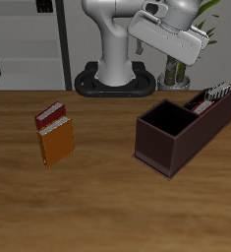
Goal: Place the left red book into the left desk caddy's back compartment and place the striped book into the left desk caddy's left compartment and place the right red book into the left desk caddy's front compartment
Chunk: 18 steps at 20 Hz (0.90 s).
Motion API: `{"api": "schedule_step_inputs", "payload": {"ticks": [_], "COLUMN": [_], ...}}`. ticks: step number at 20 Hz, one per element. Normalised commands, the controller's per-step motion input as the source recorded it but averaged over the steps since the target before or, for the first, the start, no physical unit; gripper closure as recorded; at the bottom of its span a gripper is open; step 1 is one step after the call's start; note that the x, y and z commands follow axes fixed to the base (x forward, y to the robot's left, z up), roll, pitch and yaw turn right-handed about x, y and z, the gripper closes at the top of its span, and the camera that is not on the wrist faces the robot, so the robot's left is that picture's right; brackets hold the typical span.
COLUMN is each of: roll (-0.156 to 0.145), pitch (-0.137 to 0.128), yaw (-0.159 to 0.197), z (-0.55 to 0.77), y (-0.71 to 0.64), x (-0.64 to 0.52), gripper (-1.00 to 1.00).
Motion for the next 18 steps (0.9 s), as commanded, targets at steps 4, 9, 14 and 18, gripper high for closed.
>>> {"api": "schedule_step_inputs", "payload": {"ticks": [4, 9, 14, 18], "roll": [0.005, 0.007, -0.113, -0.011], "pitch": [-0.016, 0.021, 0.020, 0.040], "yaw": [0.218, 0.035, -0.032, 0.047], "z": [0.08, 0.07, 0.19, -0.06], "y": [-0.56, -0.35, -1.10, -0.64], "x": [0.05, 0.05, 0.28, 0.22], "gripper": [-1.00, -1.00, -1.00, -1.00]}}
